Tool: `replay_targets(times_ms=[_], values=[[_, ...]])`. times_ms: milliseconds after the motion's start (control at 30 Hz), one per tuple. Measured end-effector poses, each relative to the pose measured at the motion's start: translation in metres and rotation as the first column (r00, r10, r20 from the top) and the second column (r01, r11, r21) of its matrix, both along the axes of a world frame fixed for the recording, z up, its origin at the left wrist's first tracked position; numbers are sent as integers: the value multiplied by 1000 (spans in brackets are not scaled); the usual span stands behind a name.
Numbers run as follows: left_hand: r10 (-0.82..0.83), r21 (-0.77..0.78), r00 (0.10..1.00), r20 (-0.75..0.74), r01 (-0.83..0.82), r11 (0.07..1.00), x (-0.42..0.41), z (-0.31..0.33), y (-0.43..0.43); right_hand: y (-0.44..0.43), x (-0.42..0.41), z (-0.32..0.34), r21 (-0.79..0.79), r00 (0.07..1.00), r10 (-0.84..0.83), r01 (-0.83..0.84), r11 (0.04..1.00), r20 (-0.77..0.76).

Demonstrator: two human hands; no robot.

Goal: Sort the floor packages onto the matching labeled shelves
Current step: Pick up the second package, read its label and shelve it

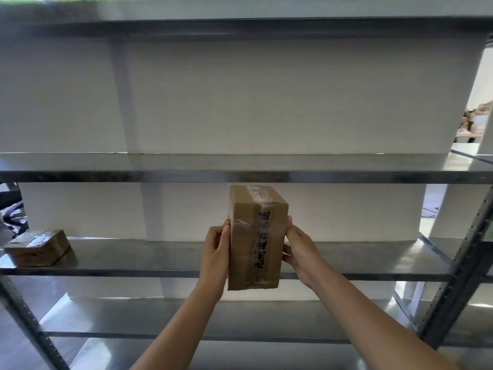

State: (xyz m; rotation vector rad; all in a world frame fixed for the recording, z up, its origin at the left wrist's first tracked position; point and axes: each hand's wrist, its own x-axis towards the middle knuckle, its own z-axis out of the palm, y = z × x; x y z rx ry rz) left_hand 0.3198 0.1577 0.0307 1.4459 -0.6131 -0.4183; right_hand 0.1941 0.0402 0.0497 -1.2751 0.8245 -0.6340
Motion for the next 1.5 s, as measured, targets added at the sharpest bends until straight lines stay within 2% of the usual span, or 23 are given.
replay_targets(times_ms=[333, 567, 833, 1100, 1333, 1400, 1500], values=[[-28, 40, 1000, 10, 27, 999, 4, 1, -1, -1, 0, -5, -27, 998, -9, 11, 1000, 55], [-17, -26, 994, -105, 15, 1000, 5, 7, -2, 2, 0, -1, -156, 1000, 0, 3, 988, 16], [-37, -27, 999, -34, 36, 999, 7, 5, 3, 2, -5, 1, -268, 998, 30, -13, 963, 62], [-149, -29, 988, 52, 150, 988, 8, 6, 12, 6, -6, -9, -124, 983, -8, 31, 992, 182], [-85, -62, 993, 79, 90, 994, 10, 1, 15, 10, 6, -5, -184, 990, -75, 96, 978, 119], [-77, -69, 995, 60, 81, 994, 10, -2, 16, 11, 7, -2, -200, 990, -45, 71, 977, 135], [-65, -95, 998, -6, 64, 993, 9, -2, 19, 11, 4, 1, -136, 982, 69, -45, 990, 177]])
